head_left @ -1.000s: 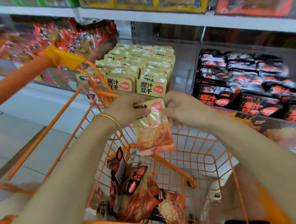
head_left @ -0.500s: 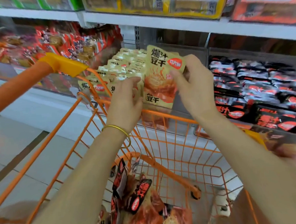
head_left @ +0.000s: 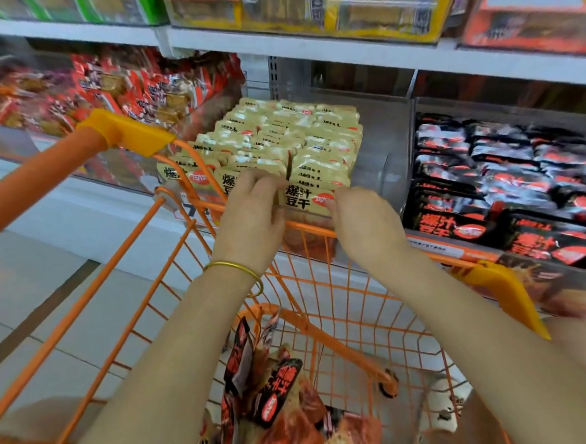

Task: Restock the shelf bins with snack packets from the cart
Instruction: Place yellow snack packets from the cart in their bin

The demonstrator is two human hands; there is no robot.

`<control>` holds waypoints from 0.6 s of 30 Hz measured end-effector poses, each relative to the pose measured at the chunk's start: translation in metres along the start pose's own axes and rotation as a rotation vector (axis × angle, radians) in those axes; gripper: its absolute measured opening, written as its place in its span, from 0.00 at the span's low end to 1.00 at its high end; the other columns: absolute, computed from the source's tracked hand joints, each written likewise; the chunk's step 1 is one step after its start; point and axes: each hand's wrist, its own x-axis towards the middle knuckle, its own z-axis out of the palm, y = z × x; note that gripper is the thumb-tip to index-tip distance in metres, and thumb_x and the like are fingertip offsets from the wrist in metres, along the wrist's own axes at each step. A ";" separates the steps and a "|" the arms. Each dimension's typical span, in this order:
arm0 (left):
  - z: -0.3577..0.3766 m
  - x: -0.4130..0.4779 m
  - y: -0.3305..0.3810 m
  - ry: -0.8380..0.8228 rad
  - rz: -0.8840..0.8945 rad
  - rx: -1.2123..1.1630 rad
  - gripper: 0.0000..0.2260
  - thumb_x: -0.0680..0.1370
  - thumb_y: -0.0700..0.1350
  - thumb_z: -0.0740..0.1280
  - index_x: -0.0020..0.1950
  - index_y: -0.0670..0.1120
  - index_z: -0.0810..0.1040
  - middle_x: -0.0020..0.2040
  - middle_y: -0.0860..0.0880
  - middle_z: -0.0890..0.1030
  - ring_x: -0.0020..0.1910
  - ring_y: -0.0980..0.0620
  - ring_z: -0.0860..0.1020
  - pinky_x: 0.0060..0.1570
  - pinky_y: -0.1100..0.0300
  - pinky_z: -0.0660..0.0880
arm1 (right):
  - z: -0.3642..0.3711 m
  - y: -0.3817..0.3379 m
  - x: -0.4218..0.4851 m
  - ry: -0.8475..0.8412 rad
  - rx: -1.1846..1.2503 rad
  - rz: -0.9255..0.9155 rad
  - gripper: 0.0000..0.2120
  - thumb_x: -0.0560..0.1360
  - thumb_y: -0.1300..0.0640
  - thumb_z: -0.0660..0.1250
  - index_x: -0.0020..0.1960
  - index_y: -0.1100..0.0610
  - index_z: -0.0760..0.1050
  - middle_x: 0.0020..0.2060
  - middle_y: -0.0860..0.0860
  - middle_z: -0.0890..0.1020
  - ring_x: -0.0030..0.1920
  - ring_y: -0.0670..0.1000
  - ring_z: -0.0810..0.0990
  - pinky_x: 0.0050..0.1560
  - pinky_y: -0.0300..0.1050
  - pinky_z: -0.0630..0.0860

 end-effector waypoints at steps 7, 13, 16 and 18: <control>-0.013 -0.002 0.014 -0.063 -0.110 -0.007 0.04 0.74 0.41 0.64 0.47 0.47 0.77 0.38 0.55 0.75 0.42 0.50 0.75 0.44 0.54 0.75 | -0.043 -0.018 -0.033 0.390 0.018 -0.164 0.08 0.72 0.64 0.67 0.50 0.60 0.71 0.42 0.55 0.75 0.42 0.57 0.75 0.36 0.46 0.66; -0.012 -0.010 0.017 -0.310 -0.097 0.056 0.06 0.76 0.45 0.65 0.51 0.48 0.77 0.34 0.54 0.71 0.40 0.46 0.75 0.40 0.55 0.75 | 0.064 -0.010 -0.077 -0.881 0.057 -0.225 0.06 0.78 0.57 0.62 0.45 0.59 0.73 0.43 0.54 0.75 0.43 0.53 0.75 0.40 0.46 0.73; -0.010 -0.012 0.017 -0.283 -0.056 0.059 0.06 0.76 0.44 0.64 0.52 0.47 0.77 0.34 0.56 0.71 0.39 0.48 0.74 0.38 0.57 0.74 | 0.110 -0.008 -0.098 -0.958 0.265 -0.086 0.19 0.78 0.51 0.64 0.64 0.60 0.69 0.59 0.57 0.75 0.56 0.56 0.76 0.54 0.46 0.73; -0.009 -0.013 0.015 -0.270 -0.044 0.051 0.05 0.76 0.43 0.64 0.51 0.46 0.77 0.34 0.57 0.70 0.38 0.48 0.73 0.38 0.57 0.74 | 0.128 -0.014 -0.109 -0.954 0.383 -0.012 0.24 0.78 0.56 0.65 0.69 0.63 0.64 0.63 0.60 0.73 0.60 0.59 0.74 0.55 0.44 0.71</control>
